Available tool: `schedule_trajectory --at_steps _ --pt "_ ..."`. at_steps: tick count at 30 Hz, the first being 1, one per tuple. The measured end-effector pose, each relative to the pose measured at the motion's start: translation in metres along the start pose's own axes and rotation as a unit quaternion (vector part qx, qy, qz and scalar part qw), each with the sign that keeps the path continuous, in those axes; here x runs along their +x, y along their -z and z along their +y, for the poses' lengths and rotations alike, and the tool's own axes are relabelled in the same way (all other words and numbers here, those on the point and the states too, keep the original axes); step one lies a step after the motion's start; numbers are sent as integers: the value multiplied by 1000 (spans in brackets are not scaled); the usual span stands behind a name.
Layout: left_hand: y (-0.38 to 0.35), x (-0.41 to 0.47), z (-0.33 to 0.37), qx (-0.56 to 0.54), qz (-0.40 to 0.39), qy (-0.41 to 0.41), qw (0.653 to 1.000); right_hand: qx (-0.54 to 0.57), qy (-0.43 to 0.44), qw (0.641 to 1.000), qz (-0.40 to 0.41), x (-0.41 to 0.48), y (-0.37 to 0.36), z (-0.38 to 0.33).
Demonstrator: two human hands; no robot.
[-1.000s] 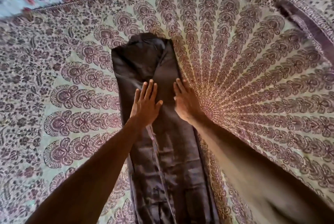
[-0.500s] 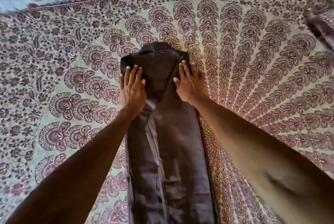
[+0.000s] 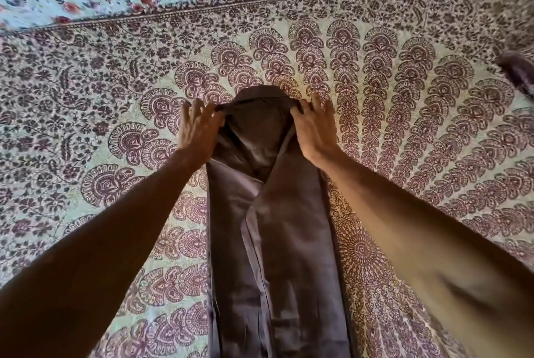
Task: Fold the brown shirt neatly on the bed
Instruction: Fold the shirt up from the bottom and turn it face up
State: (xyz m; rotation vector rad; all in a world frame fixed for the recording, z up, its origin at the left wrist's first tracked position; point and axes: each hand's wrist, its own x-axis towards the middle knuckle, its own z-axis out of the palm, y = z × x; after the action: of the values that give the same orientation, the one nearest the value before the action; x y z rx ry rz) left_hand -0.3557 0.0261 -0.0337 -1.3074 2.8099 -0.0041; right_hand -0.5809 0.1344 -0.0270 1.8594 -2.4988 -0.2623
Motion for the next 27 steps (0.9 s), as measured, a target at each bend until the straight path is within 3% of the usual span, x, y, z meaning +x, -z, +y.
schedule_trajectory --at_steps 4,10,14,18,20,24,27 --pt "13 18 -2 80 -50 -32 995 -62 -8 997 -35 19 14 17" --pt "17 20 8 105 -64 14 992 -52 -46 997 -26 25 13 31" --pt "9 13 10 35 -8 40 999 -8 -40 999 6 25 9 26" --pt "9 -17 33 -138 117 52 982 118 -77 980 142 -5 4 11" --pt "3 -38 52 -184 151 64 969 191 -88 963 171 -34 -7 -5" --pt "-33 -71 83 -183 71 105 975 191 -78 977 51 -70 -44 -25" --pt "-51 -74 89 -152 36 112 981 165 -86 982 30 -65 -60 -26"
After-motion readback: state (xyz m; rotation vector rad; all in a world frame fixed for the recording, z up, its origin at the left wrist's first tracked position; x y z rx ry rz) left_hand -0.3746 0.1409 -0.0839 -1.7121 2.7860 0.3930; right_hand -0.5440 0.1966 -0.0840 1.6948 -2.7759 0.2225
